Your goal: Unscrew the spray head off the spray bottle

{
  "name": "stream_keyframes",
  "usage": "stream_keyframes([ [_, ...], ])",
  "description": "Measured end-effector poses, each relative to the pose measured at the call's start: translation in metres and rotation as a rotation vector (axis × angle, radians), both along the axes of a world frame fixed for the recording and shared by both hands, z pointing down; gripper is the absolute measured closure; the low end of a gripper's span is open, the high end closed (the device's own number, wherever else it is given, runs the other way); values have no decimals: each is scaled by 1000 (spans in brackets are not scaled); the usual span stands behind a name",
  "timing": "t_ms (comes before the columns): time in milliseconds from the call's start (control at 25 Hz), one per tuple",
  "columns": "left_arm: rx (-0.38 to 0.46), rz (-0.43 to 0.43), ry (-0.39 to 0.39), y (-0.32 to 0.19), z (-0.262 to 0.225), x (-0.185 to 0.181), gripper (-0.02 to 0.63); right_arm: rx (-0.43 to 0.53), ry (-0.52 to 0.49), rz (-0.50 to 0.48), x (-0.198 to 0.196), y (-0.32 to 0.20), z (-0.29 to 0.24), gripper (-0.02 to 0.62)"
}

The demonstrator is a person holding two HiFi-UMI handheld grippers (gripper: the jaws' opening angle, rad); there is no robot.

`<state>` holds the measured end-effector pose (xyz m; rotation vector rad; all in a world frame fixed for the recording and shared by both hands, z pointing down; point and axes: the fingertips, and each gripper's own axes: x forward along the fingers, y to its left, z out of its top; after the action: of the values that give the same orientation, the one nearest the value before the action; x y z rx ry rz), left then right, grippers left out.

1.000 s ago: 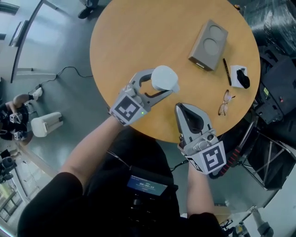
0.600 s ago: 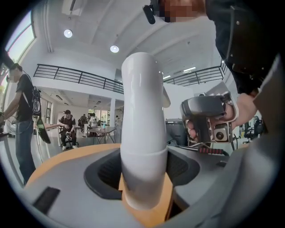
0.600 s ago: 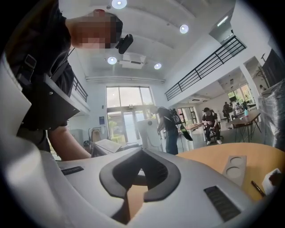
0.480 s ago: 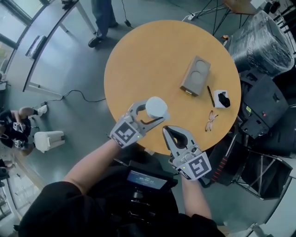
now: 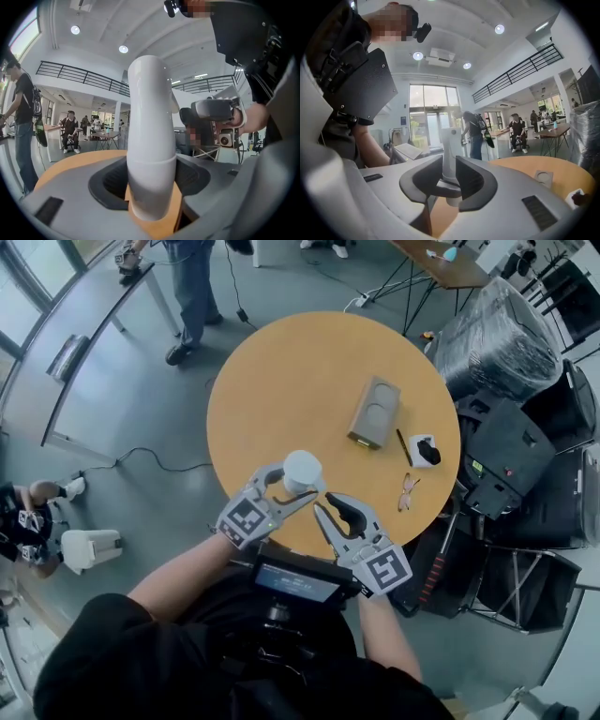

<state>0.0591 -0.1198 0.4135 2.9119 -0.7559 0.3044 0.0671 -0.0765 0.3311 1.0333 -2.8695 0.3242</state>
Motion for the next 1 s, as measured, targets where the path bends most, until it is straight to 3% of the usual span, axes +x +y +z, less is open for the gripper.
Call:
stream_keyframes([
  [160,6,32,-11,6,-6,-2,301,14,1,14,-1,-7,-15,429],
  [400,8,66,-34,16,-3,13,301,17,23,-57,-16,-18,-18,265],
  [560,32,90,-79,19,-6,22,301,43,28,-86,-33,-29,-24,265],
  [640,41,102,-88,20,-8,23,301,63,29,-81,-35,-35,-28,341],
  [1000,52,193,-46,27,-15,26,301,105,-48,-173,-32,-29,-38,362],
])
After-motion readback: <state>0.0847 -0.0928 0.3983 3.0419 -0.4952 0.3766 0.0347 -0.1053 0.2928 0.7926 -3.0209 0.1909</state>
